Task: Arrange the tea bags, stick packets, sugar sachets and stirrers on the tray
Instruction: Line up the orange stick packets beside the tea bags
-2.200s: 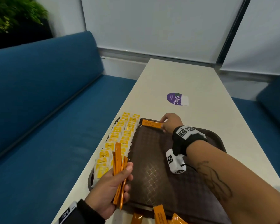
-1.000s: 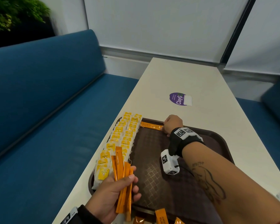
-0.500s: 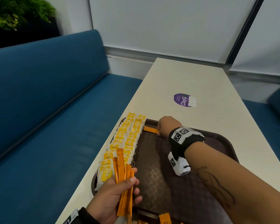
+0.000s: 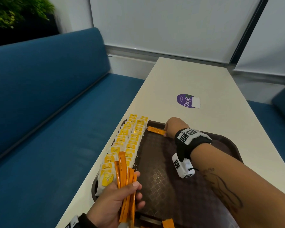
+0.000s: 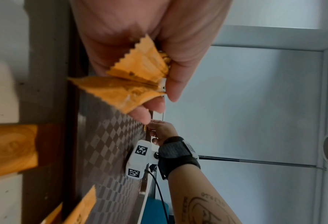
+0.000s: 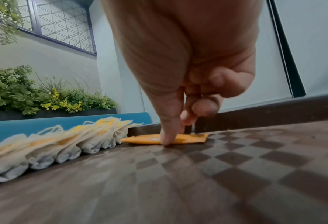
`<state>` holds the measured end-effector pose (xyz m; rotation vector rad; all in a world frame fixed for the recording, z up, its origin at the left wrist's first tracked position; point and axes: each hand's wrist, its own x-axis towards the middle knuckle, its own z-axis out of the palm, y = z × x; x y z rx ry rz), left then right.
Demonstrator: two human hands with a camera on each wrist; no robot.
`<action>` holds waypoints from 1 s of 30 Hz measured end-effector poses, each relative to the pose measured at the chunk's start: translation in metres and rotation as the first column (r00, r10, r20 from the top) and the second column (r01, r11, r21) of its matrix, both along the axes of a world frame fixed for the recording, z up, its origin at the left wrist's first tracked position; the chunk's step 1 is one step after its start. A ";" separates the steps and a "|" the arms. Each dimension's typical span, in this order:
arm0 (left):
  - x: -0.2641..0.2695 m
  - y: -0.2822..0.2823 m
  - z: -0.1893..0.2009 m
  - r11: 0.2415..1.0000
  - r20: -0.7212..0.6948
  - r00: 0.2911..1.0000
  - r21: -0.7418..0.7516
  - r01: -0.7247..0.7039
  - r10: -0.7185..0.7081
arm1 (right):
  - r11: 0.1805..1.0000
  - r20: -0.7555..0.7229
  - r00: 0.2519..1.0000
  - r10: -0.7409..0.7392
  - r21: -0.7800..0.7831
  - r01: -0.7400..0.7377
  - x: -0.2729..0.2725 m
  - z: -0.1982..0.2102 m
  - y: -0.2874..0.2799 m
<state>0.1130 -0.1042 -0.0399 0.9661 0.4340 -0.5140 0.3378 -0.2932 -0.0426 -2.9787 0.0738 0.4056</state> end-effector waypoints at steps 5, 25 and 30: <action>0.000 -0.003 -0.001 1.000 0.002 1.000 -0.014 0.019 -0.019 | 0.996 -0.087 0.995 -0.042 -0.079 0.035 -0.005 0.010 -0.002; -0.001 0.002 0.000 0.997 0.018 0.997 0.017 0.069 -0.070 | 0.999 0.151 0.987 0.045 -0.024 -0.042 0.005 0.024 0.023; -0.001 0.001 -0.002 0.997 0.008 0.997 0.013 0.076 -0.077 | 0.995 0.176 0.980 0.089 -0.057 -0.080 0.001 0.021 0.022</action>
